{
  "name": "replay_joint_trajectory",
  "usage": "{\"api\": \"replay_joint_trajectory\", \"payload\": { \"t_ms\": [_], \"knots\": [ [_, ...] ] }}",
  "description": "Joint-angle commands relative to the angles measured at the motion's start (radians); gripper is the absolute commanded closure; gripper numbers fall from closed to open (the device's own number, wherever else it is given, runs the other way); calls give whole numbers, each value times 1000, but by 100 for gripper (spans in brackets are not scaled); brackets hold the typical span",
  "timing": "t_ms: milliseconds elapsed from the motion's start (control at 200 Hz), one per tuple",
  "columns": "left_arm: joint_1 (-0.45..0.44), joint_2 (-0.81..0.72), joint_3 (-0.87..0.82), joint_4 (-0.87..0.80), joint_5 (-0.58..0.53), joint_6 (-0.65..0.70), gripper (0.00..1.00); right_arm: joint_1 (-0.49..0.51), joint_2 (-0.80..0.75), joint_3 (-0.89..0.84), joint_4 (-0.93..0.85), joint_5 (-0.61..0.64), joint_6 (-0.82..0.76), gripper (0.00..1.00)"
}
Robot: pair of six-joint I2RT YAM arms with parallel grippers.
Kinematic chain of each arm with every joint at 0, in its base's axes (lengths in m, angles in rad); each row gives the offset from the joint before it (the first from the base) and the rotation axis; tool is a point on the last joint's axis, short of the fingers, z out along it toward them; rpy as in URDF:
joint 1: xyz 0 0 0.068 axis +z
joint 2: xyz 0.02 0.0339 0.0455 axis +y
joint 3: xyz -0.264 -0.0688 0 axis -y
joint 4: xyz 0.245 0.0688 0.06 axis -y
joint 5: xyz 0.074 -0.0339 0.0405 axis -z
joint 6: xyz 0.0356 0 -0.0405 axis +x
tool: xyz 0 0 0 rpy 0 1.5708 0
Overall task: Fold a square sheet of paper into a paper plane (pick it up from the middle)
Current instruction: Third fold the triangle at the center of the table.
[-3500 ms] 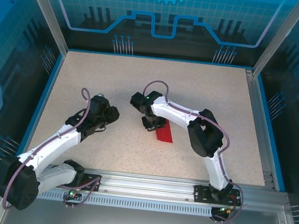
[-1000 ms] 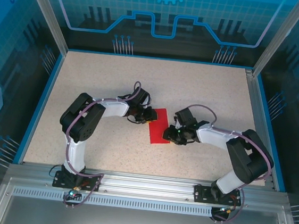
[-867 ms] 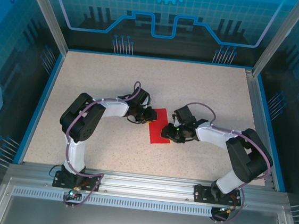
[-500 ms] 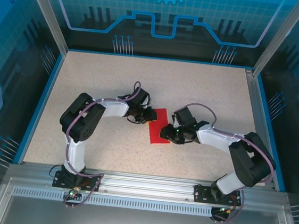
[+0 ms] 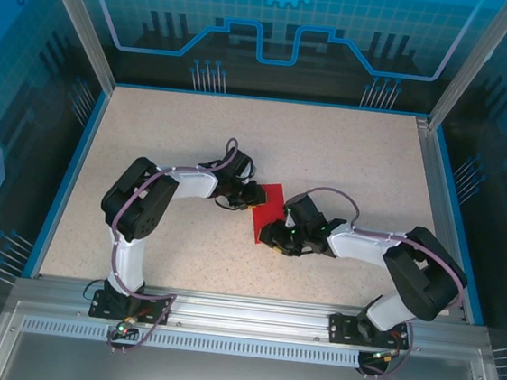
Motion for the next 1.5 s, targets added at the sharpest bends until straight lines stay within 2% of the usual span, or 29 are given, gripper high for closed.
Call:
{"api": "replay_joint_trajectory", "payload": {
  "t_ms": [0, 535, 905, 1290, 1496],
  "knots": [
    [12, 9, -30, -60, -20, 12, 73, 24, 33, -8, 58, 9, 71, 56],
    [13, 3, -37, -54, -14, 17, 73, 3, 26, -23, 126, 155, 144, 55],
    [16, 5, -45, -50, -15, 17, 73, -53, -19, -14, 55, 189, 60, 48],
    [17, 6, -46, -51, -15, 15, 73, -191, -13, 25, 51, 71, -112, 42],
    [18, -1, -47, -53, -17, 13, 73, -226, 18, 56, 83, -59, -141, 45]
  ]
}}
